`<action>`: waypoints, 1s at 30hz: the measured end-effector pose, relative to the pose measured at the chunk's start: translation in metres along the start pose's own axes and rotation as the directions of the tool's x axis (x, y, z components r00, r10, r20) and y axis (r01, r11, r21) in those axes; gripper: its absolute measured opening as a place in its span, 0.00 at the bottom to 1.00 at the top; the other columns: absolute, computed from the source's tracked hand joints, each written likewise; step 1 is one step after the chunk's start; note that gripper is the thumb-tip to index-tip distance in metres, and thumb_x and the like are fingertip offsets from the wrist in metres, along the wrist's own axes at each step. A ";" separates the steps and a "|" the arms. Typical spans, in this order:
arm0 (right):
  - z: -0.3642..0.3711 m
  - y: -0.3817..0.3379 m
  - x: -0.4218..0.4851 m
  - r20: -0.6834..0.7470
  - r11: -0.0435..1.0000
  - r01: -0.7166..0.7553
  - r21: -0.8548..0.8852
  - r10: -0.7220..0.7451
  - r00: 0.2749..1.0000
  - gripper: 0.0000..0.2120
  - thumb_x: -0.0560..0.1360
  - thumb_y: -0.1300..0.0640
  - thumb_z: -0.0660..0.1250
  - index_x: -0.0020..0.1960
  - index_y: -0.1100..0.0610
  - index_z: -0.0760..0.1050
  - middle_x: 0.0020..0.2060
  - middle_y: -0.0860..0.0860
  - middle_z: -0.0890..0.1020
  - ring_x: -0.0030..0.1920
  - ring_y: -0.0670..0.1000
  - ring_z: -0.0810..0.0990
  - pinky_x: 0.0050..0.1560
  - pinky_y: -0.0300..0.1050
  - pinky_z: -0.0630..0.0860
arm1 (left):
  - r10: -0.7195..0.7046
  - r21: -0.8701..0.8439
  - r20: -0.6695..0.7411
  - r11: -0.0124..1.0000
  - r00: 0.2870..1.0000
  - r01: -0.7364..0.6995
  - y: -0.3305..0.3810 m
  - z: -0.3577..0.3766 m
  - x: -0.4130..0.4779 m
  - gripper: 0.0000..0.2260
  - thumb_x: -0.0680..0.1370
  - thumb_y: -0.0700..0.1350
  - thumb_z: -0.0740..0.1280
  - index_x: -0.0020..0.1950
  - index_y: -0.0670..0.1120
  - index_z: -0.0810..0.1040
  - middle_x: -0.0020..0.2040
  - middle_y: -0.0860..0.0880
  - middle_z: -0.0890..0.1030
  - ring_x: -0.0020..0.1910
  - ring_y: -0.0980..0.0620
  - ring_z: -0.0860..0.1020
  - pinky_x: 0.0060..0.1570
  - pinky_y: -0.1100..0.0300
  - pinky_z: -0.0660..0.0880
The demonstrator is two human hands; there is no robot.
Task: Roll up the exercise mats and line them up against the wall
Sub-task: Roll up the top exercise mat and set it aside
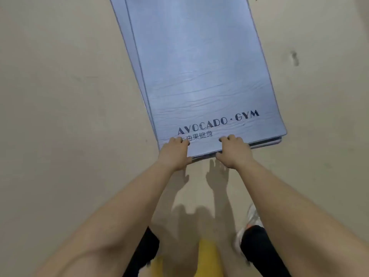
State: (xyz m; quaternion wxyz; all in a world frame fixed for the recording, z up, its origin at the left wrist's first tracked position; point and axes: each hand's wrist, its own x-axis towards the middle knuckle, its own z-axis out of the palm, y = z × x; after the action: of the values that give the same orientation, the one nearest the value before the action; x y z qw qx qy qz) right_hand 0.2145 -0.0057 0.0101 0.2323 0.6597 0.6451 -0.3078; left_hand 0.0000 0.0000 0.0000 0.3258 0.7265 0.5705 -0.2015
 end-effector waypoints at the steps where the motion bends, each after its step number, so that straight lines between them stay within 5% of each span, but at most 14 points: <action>1: 0.022 0.002 0.018 -0.011 0.999 0.013 -0.033 -0.014 1.000 0.27 0.80 0.47 0.63 0.76 0.54 0.66 0.70 0.57 0.70 0.68 0.61 0.70 0.60 0.55 0.72 | 0.006 0.016 -0.016 1.000 1.000 -0.005 -0.003 0.023 0.018 0.27 0.79 0.54 0.67 0.75 0.46 0.69 0.74 0.43 0.69 0.73 0.41 0.65 0.66 0.47 0.70; 6: 0.118 0.026 0.102 -0.056 0.978 0.116 -0.171 -0.127 0.990 0.30 0.73 0.50 0.71 0.72 0.52 0.66 0.74 0.55 0.63 0.72 0.60 0.64 0.69 0.55 0.64 | 0.072 0.102 -0.122 0.993 0.990 -0.060 -0.021 0.122 0.101 0.40 0.71 0.63 0.73 0.77 0.46 0.66 0.80 0.42 0.60 0.79 0.38 0.55 0.76 0.45 0.61; 9: 0.154 0.037 0.130 -0.180 0.975 0.134 -0.176 -0.166 0.970 0.30 0.71 0.58 0.72 0.70 0.51 0.66 0.72 0.53 0.64 0.68 0.60 0.65 0.65 0.54 0.67 | 0.146 0.166 -0.155 0.979 0.977 -0.120 -0.025 0.153 0.129 0.42 0.67 0.63 0.77 0.75 0.49 0.66 0.78 0.44 0.61 0.75 0.39 0.59 0.69 0.46 0.67; 12: 0.162 0.039 0.136 -0.318 0.982 0.142 -0.127 -0.176 0.931 0.24 0.73 0.60 0.70 0.67 0.51 0.70 0.69 0.53 0.68 0.65 0.60 0.68 0.58 0.54 0.71 | 0.149 0.180 -0.200 0.977 0.968 -0.114 -0.025 0.154 0.134 0.38 0.66 0.59 0.79 0.71 0.50 0.68 0.74 0.46 0.63 0.70 0.41 0.63 0.49 0.49 0.75; 16: 0.149 0.046 0.140 -0.247 0.978 0.161 -0.130 -0.190 0.950 0.23 0.74 0.55 0.74 0.67 0.48 0.71 0.68 0.49 0.69 0.65 0.57 0.68 0.45 0.49 0.72 | 0.158 0.126 -0.093 0.981 0.983 -0.145 -0.032 0.137 0.130 0.30 0.73 0.60 0.75 0.72 0.53 0.71 0.77 0.48 0.63 0.72 0.41 0.64 0.56 0.46 0.76; 21: 0.124 0.053 0.132 -0.180 0.952 0.193 -0.237 -0.238 0.954 0.31 0.71 0.49 0.77 0.70 0.46 0.69 0.69 0.49 0.70 0.65 0.56 0.72 0.54 0.51 0.74 | 0.269 0.289 -0.158 0.933 0.950 -0.217 -0.025 0.137 0.111 0.11 0.84 0.51 0.62 0.61 0.46 0.74 0.60 0.44 0.78 0.56 0.38 0.79 0.45 0.49 0.74; 25: 0.121 0.063 0.109 -0.254 0.943 0.134 -0.305 -0.216 0.943 0.29 0.77 0.58 0.68 0.75 0.49 0.62 0.72 0.53 0.68 0.70 0.58 0.69 0.65 0.55 0.71 | 0.191 0.326 -0.262 0.940 0.946 -0.100 -0.021 0.120 0.081 0.11 0.80 0.41 0.63 0.62 0.46 0.75 0.58 0.42 0.82 0.56 0.38 0.81 0.47 0.50 0.73; 30: 0.114 0.062 0.078 -0.352 0.986 0.126 -0.108 -0.157 0.923 0.13 0.83 0.52 0.63 0.66 0.53 0.73 0.64 0.54 0.77 0.63 0.61 0.75 0.59 0.55 0.74 | -0.043 0.150 -0.420 0.982 0.907 0.115 -0.048 0.106 0.031 0.09 0.83 0.40 0.60 0.60 0.48 0.76 0.55 0.41 0.83 0.53 0.38 0.80 0.43 0.50 0.70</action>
State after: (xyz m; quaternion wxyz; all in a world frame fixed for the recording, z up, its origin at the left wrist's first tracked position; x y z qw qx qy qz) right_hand 0.2618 -0.0345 -0.1307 0.1152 0.6461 0.7350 -0.1708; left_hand -0.0290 -0.0465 -0.1071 0.1252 0.7541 0.6362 -0.1041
